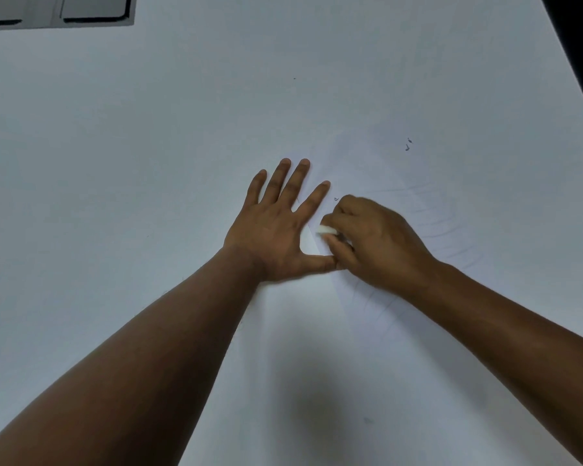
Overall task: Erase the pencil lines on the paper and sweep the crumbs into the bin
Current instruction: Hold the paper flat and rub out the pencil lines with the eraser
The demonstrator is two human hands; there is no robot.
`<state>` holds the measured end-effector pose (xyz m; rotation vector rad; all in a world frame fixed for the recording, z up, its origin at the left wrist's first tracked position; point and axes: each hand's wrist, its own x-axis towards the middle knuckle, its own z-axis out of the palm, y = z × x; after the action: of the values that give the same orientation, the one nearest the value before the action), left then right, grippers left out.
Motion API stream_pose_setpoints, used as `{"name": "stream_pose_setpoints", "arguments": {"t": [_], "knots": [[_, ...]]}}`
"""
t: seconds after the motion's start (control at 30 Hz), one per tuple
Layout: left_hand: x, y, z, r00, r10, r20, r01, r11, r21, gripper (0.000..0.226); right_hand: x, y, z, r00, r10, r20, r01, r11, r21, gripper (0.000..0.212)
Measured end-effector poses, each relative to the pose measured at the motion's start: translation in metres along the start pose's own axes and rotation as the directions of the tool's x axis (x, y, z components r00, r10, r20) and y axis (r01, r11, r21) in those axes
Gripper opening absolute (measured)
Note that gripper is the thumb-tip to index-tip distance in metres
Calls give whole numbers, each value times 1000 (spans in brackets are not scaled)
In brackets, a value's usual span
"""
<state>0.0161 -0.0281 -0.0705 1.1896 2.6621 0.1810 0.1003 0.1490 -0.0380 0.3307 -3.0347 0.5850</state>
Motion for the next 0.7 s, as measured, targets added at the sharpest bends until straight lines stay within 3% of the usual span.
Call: {"name": "stream_pose_setpoints", "arguments": {"t": [0.07,0.23,0.4,0.47,0.57,0.7], "knots": [[0,0,0,1000,-3,-3,3,1000,-5,114,-2,0,-4,999,-22,44,22,1000,3,14],[0,1,0,1000,-3,8,3,1000,6,116,2,6,-6,1000,16,-10,-16,1000,-1,17],[-1,1,0,1000,-10,-4,10,1000,-15,116,-1,7,-10,995,9,102,-18,996,85,20],[-1,2,0,1000,-12,-3,12,1000,-22,117,4,19,-14,991,129,-24,-124,980,156,18],[-1,1,-1,1000,-13,-6,12,1000,-24,118,12,33,-12,911,370,-184,-332,920,208,19],[0,1,0,1000,-6,-8,6,1000,-13,117,14,15,5,925,327,-193,-304,942,144,19]]}}
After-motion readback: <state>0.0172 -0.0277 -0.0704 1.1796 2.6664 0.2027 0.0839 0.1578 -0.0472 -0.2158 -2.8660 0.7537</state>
